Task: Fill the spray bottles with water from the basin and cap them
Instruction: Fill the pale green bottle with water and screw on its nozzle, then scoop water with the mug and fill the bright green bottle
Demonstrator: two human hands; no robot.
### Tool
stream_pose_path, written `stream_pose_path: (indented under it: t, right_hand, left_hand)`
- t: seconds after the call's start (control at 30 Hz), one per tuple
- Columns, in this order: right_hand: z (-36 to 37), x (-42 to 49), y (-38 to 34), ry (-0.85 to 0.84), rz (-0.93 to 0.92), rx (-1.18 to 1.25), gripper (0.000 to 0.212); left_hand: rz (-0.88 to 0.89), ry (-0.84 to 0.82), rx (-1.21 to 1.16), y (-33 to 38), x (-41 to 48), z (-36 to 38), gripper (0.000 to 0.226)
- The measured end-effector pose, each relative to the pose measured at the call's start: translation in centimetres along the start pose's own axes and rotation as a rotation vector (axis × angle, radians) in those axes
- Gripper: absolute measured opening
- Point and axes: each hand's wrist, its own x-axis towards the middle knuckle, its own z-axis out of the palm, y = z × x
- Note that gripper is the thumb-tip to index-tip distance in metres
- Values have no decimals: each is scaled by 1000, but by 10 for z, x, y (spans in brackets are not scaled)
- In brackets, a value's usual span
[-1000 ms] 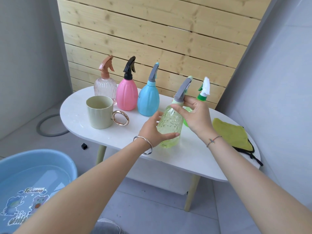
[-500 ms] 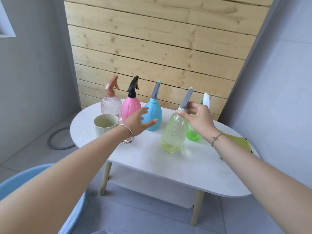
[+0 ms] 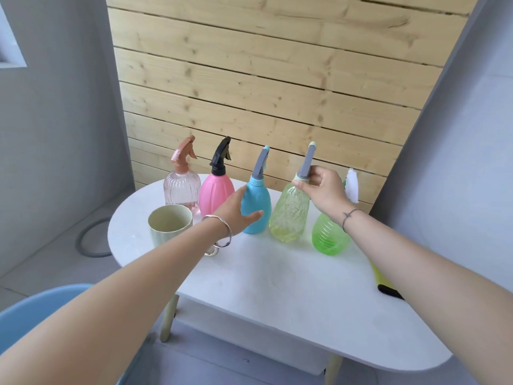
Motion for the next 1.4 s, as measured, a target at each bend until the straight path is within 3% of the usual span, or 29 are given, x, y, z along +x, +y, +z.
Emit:
stream_pose_path:
  t: [0.53, 0.7, 0.8, 0.87, 0.93, 1.0, 1.1, 1.23, 1.4]
  right_hand:
    - [5, 6, 7, -26, -1, 34, 25]
    - [-19, 1, -7, -149, 28, -170, 53]
    - [-45, -16, -9, 63, -164, -309, 53]
    - [-56, -28, -1, 201, -248, -318, 68]
    - [-59, -35, 14, 235, -124, -246, 90]
    - [-56, -38, 32, 202, 130, -120, 100]
    - [-45, -36, 56, 166, 313, 37, 79]
    - [-35, -37, 70, 229, 186, 36, 30]
    - [-43, -54, 55, 266, 74, 49, 24]
  left_hand:
    - [40, 43, -38, -5, -2, 8, 84]
    - [49, 131, -179, 3, -10, 14, 85]
    - [64, 204, -262, 13, -17, 19, 83]
    - [92, 249, -303, 19, -22, 24, 80]
    - [99, 273, -326, 24, -27, 32, 80]
    - [89, 264, -322, 26, -30, 42, 82]
    - [80, 240, -280, 30, -37, 55, 84]
    - [88, 231, -285, 33, -46, 67, 86]
    - [112, 192, -288, 35, -59, 75, 86]
